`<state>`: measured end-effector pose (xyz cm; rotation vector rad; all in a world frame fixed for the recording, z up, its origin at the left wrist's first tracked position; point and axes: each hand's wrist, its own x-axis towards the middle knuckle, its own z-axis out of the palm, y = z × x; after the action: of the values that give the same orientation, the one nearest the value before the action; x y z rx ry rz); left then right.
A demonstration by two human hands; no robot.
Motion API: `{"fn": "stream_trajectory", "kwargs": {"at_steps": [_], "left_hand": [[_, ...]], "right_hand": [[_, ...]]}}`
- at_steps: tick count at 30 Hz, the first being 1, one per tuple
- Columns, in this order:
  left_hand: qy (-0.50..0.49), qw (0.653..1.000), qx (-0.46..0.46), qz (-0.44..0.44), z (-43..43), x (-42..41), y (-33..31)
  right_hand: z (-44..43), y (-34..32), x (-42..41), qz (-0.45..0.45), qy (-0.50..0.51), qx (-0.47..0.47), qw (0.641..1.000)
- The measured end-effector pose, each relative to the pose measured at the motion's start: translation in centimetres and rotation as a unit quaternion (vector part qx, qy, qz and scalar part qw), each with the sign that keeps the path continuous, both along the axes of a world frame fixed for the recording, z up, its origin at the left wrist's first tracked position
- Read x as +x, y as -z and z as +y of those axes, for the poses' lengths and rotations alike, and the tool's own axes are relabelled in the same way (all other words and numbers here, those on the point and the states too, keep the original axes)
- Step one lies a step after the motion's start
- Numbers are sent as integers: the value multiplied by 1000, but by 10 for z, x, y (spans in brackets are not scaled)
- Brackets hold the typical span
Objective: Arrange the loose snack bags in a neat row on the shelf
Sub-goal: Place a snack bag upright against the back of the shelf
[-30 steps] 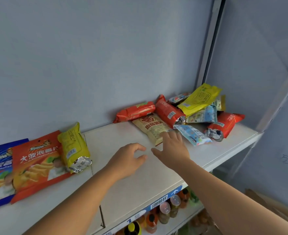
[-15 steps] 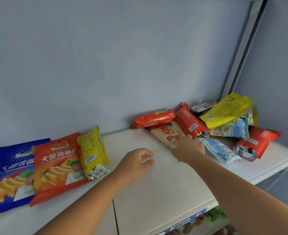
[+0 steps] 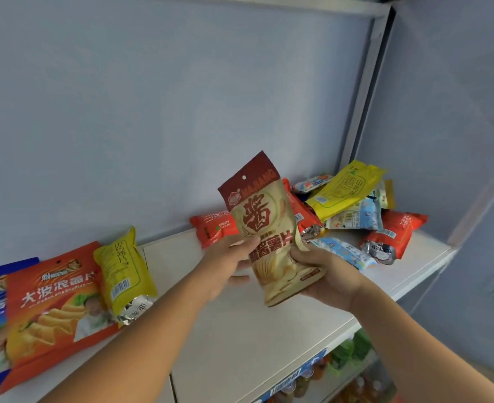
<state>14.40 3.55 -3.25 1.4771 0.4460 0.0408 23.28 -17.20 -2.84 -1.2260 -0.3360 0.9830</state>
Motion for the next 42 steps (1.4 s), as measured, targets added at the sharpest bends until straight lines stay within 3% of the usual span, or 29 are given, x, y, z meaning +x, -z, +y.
{"fn": "stream_trajectory", "kwargs": {"at_steps": [3, 9, 18, 20, 22, 23, 25, 27, 29, 32, 36, 42], "left_hand": [[30, 996, -67, -42, -6, -4, -6], [-12, 993, 73, -94, -12, -16, -6], [-55, 985, 111, -124, -17, -36, -10], [-96, 979, 121, -131, -19, -37, -14], [-151, 968, 150, -133, -20, -35, -18], [-171, 962, 167, -136, -20, -35, -20], [-178, 956, 181, -146, -23, -35, -25], [-139, 967, 138, -162, -29, -36, -30], [-82, 978, 86, -171, -34, -40, -37], [-54, 977, 106, -177, -31, -45, -36], [-158, 951, 225, -141, -20, -49, -28], [-131, 979, 119, -99, -21, -75, -33]], "right_hand": [[-2, 12, -9, -19, -27, 5, 999], [11, 27, -30, -135, 15, -27, 990], [21, 39, -45, -149, 64, -24, 986], [28, 38, -49, -231, 167, -87, 955], [31, 38, -54, -365, 289, -158, 871], [32, 40, -56, -429, 298, -156, 839], [37, 39, -64, -484, 222, -134, 836], [44, 31, -68, -417, 143, -83, 894], [49, 25, -63, -309, 127, -14, 943], [43, 20, -58, -247, 167, -7, 955], [29, 18, -63, -158, 136, -12, 978], [23, 14, -75, -86, 54, 22, 995]]}}
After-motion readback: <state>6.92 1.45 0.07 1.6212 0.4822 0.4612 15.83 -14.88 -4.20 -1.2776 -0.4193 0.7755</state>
